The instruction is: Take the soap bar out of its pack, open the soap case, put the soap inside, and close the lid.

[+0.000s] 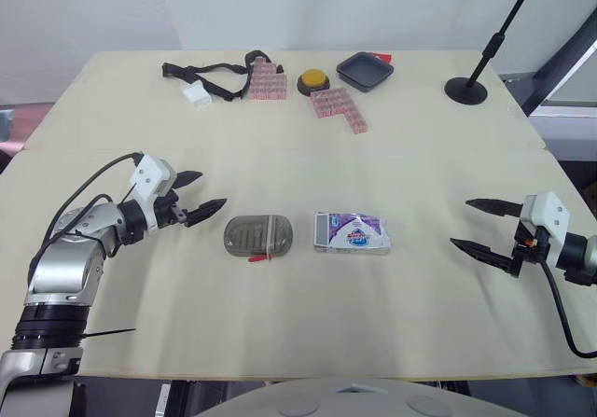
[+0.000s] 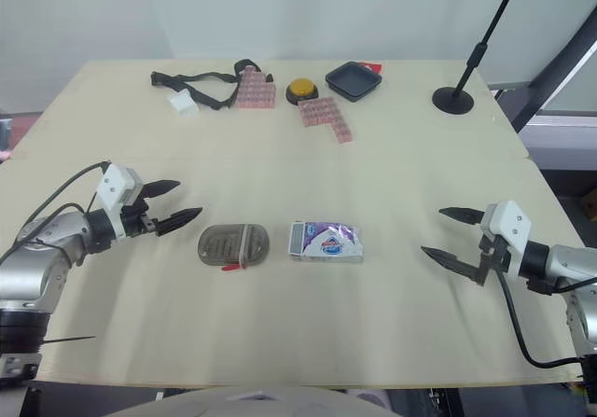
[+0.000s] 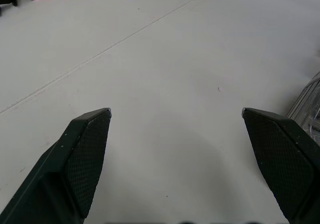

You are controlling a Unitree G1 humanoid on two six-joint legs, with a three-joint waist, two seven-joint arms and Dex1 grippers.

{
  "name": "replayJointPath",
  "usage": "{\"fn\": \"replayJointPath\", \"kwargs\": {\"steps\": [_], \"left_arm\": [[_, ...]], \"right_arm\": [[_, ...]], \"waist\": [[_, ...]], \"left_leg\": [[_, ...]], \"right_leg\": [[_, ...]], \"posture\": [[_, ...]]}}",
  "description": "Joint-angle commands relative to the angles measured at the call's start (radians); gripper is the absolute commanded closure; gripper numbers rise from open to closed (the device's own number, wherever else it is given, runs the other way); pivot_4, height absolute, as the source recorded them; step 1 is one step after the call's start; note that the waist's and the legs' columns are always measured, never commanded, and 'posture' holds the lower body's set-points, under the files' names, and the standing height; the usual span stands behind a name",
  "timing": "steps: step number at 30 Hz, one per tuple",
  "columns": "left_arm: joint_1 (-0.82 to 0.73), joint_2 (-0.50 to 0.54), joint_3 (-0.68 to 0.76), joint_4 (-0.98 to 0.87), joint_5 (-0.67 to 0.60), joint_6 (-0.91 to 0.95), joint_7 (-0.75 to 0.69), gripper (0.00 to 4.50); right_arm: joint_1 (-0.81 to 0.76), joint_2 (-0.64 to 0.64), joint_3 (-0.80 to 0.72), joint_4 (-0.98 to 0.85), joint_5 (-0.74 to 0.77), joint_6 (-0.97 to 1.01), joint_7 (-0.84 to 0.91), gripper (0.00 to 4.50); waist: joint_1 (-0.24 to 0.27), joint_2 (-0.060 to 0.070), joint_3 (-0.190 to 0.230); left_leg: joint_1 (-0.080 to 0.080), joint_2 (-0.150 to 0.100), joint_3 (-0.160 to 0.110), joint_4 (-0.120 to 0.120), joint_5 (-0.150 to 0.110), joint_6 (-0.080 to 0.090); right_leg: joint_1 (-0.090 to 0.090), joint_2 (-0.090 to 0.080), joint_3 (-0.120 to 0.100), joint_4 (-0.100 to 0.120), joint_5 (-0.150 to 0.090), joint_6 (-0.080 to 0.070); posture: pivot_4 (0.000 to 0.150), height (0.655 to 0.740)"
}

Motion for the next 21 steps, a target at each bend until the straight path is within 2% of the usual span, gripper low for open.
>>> {"fn": "replayJointPath", "kwargs": {"steps": [1,14,21], "left_arm": [[0.001,0.019,0.005,-0.027,0.008,-0.003,-0.001,0.03],[-0.053,0.011,0.02,0.05,-0.012,-0.018,-0.027,0.03],[-0.098,0.003,0.048,0.051,-0.118,0.023,-0.113,0.03]], "right_arm": [[-0.01,-0.009,-0.025,0.032,0.004,-0.047,0.019,0.0],[-0.038,-0.012,-0.009,0.059,-0.004,-0.063,0.009,0.0],[-0.082,-0.054,0.025,0.006,-0.019,-0.043,0.036,0.0]], "waist": [[0.0,0.0,0.0],[0.0,0.0,0.0],[0.003,0.0,0.0]], "left_leg": [[0.0,0.0,0.0,0.0,0.0,0.0],[0.0,0.0,0.0,0.0,0.0,0.0],[0.0,0.0,0.0,0.0,0.0,0.0]], "right_leg": [[0.0,0.0,0.0,0.0,0.0,0.0],[0.0,0.0,0.0,0.0,0.0,0.0],[0.0,0.0,0.0,0.0,0.0,0.0]], "posture": [[0.15,0.74],[0.15,0.74],[0.15,0.74]]}}
